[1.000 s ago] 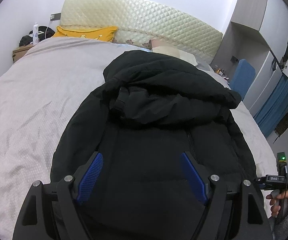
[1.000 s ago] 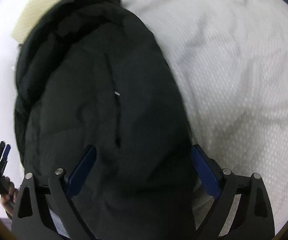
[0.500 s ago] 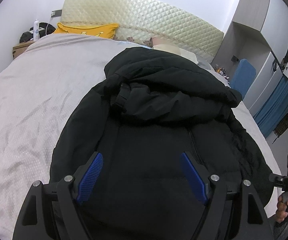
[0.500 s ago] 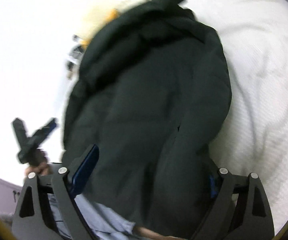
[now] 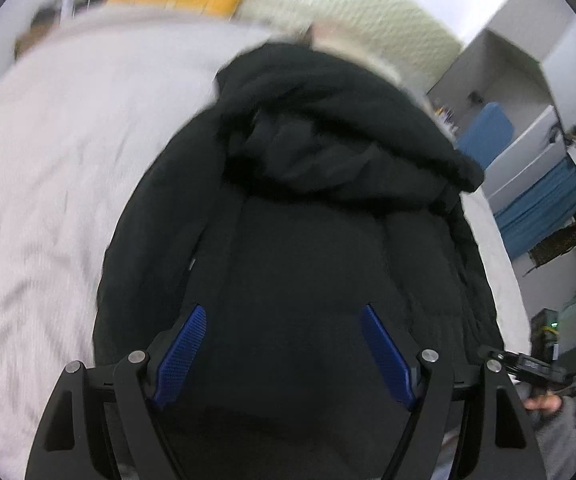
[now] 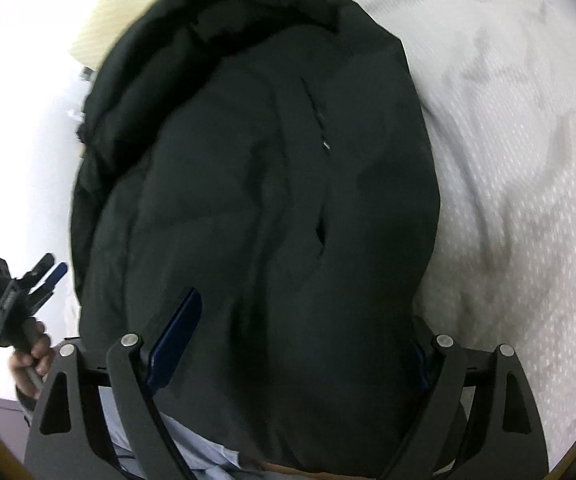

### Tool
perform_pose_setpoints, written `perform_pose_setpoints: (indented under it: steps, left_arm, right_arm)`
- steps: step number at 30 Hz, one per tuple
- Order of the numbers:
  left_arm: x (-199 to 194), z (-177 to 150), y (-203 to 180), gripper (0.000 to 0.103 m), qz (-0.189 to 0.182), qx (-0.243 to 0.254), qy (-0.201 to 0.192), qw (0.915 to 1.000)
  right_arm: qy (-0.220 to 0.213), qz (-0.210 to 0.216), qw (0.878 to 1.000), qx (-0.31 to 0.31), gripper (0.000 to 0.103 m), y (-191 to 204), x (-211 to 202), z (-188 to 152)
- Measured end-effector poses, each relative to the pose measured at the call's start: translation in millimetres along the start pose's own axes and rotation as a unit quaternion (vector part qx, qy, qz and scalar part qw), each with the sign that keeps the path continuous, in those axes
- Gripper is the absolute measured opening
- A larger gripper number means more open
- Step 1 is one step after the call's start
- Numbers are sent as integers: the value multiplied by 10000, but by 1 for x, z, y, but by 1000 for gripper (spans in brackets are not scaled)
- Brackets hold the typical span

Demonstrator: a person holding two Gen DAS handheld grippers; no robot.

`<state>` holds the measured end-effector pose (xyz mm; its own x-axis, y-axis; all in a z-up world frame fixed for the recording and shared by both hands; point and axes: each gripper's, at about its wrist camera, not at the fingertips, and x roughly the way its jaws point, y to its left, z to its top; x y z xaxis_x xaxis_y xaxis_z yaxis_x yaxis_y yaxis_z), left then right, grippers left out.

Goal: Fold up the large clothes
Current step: 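Grasp the jacket hem with both grippers and fold it toward the collar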

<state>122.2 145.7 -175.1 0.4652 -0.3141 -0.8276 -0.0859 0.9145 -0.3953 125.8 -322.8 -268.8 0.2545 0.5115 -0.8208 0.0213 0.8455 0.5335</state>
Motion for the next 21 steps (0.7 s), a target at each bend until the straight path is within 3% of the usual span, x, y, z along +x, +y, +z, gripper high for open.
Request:
perform_pose_setpoints:
  steps: [1,3,6,9,14,17,21]
  left_arm:
    - [0,1,8,80,-52,-128,190,9997]
    - [-4,3,25,83,9,-323,429,9986]
    - [-10,5,52,89,337,-631,637,9954]
    - [-8,5,76,89,523,-962,795,9908]
    - [18,0,105,89,372,-1519,1392,9778]
    - [35,-1,100,89,373,-1403,1771,9734]
    - [48,2,88,89,737,-1132,2045,9695]
  right_arm:
    - [66,1,10000,49,88,-3,3,0]
    - [130,45,9999,-4,78,-2,5,1]
    - [101,12,9998,-143,37,1,1,-1]
    - [-49,59,9996,-272,17,6,-8,-2]
    - [-352,180,9980,-484,14,15,-24,-3]
    - [-367,199,9981,-444,14,13,-27,-4]
    - [-353,179,9985,-365,14,10,-28,-4]
